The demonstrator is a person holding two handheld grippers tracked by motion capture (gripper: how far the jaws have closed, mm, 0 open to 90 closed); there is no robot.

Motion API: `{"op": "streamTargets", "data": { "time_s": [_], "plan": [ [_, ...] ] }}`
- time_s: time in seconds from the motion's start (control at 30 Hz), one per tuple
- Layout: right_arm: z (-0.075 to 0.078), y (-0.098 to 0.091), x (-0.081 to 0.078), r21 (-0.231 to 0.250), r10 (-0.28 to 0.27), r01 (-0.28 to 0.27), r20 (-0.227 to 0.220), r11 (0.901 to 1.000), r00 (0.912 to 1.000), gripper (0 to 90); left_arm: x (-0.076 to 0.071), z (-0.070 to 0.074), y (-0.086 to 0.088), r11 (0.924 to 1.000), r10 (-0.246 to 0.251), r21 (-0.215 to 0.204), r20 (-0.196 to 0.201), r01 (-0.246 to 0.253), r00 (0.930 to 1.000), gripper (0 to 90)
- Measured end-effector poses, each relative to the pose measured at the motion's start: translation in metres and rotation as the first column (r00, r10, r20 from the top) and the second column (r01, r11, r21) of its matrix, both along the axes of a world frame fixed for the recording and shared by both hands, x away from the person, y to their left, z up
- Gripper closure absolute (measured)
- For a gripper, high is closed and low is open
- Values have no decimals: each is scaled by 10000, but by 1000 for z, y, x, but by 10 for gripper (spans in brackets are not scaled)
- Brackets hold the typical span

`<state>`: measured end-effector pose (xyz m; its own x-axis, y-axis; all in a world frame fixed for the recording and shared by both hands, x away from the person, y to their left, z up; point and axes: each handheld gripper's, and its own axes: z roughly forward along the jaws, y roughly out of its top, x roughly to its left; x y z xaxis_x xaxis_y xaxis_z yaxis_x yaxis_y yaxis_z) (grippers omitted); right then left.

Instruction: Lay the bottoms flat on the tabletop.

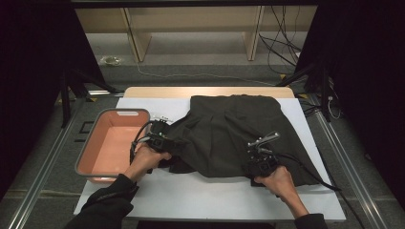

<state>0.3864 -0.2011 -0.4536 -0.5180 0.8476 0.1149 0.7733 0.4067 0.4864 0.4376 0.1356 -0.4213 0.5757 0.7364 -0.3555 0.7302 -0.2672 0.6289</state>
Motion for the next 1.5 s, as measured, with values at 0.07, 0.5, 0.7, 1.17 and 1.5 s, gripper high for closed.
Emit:
{"op": "streamTargets", "data": {
  "time_s": [0.07, 0.5, 0.7, 1.17, 1.5],
  "plan": [
    [-5, 3, 0, -98, 82, -83, -118, 9999, 9999, 649, 1, -1, 1, 10000, 26, 4, -23, -26, 10000, 890],
    [-12, 8, 0, -587, 14, -10, 58, 9983, 10000, 900, 1, -2, 1, 10000, 68, -13, -76, -68, 9999, 886],
    [-4, -3, 7, -449, -469, 486, 381, 9978, 9982, 900, 7, 7, 5, 9991, 343, -245, 199, -339, 9992, 887],
    [-6, -30, 40, -636, -1521, 1576, 839, 9855, 9848, 900, 30, 2, 0, 9960, 835, -329, 97, -831, 9965, 888],
    [14, -33, 19, 241, -1344, 1327, 945, 9909, 9864, 825, 28, -18, -8, 9967, 762, 290, -159, -757, 9970, 886]
  ]
}}
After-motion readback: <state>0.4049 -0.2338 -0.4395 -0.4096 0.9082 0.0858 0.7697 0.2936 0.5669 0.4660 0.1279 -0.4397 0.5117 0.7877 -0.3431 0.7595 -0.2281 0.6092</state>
